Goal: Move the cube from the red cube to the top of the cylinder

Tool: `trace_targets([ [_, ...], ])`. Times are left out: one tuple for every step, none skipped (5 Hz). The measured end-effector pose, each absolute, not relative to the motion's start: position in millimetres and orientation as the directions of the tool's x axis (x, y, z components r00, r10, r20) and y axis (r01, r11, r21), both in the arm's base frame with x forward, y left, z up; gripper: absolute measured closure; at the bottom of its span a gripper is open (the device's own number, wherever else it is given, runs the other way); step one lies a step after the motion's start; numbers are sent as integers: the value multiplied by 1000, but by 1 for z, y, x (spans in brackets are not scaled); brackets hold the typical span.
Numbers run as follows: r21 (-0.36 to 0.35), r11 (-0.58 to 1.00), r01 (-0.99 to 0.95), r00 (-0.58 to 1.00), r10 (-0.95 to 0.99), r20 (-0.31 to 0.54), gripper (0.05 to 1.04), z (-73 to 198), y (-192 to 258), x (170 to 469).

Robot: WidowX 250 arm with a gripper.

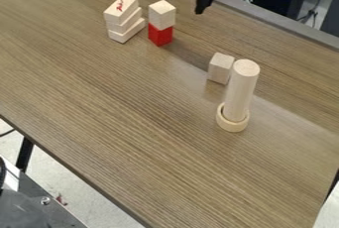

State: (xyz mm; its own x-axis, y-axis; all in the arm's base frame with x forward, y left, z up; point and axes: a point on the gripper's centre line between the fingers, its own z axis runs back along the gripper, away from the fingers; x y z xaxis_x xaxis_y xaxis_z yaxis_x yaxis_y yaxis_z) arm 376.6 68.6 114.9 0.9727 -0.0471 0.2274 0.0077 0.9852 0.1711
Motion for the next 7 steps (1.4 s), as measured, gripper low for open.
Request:
trace_targets([
  [186,979,81,975,-117,191,84,114,77,372],
  [168,979,119,978,-145,151,84,110,82,368],
  [143,972,184,971,-202,126,84,108,92,370],
  [118,971,209,962,-226,155,84,105,96,374],
  [124,970,207,962,-225,157,84,98,101,384],
  [125,971,205,963,-222,149,84,92,105,391],
  [129,971,202,966,-219,134,84,85,110,393],
])
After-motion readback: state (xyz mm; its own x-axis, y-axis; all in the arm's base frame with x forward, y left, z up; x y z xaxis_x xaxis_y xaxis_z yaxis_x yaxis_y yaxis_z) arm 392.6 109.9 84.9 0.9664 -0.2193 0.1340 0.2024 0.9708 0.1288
